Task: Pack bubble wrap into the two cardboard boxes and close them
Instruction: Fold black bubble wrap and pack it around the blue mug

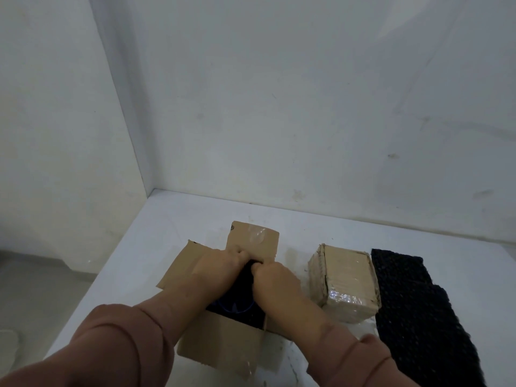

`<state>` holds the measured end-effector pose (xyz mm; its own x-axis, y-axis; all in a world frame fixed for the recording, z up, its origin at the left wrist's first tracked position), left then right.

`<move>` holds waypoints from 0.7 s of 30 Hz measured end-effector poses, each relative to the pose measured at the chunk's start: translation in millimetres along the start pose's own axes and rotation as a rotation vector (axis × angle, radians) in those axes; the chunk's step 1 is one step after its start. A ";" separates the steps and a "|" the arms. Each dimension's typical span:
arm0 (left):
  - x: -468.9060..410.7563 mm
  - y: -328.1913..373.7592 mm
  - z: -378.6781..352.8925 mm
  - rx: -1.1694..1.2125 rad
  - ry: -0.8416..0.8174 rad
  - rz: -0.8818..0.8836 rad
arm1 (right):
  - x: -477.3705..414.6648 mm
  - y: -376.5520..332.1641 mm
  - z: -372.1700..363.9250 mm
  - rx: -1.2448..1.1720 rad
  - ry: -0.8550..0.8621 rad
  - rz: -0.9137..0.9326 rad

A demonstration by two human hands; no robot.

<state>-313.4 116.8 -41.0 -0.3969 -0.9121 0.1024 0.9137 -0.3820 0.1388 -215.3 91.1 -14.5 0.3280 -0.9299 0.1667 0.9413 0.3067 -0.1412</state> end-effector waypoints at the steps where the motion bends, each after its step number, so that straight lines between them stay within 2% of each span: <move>1: -0.9 0.4 0.3 0.010 0.000 0.015 | 3.6 -2.4 3.4 0.031 0.003 0.008; 7: -3.5 11.5 0.4 -0.098 -0.020 0.048 | 19.9 -17.7 11.5 0.265 -0.047 0.088; 13: 2.5 2.6 -6.0 -0.114 -0.084 0.026 | 1.2 -1.0 -3.6 0.045 -0.042 -0.082; 18: 4.6 11.4 -1.1 -0.194 -0.066 -0.003 | 0.4 0.4 -16.5 0.145 -0.027 -0.027; 21: 8.0 10.0 0.3 -0.160 -0.058 0.045 | 3.5 5.6 -11.0 0.018 0.026 0.000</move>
<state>-307.5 105.8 -38.4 -0.3557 -0.9205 0.1620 0.9310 -0.3641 -0.0251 -209.7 87.3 -25.4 0.3260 -0.9348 0.1413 0.9427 0.3101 -0.1235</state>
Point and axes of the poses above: each hand's wrist, its own x-axis away from the middle knuckle, its own z-axis out of the back of the hand, y = z × x, the point moved 6 cm from there along -x, towards the middle knuckle, and after that the axes turned 2 degrees about -z, right-handed, at the moved point
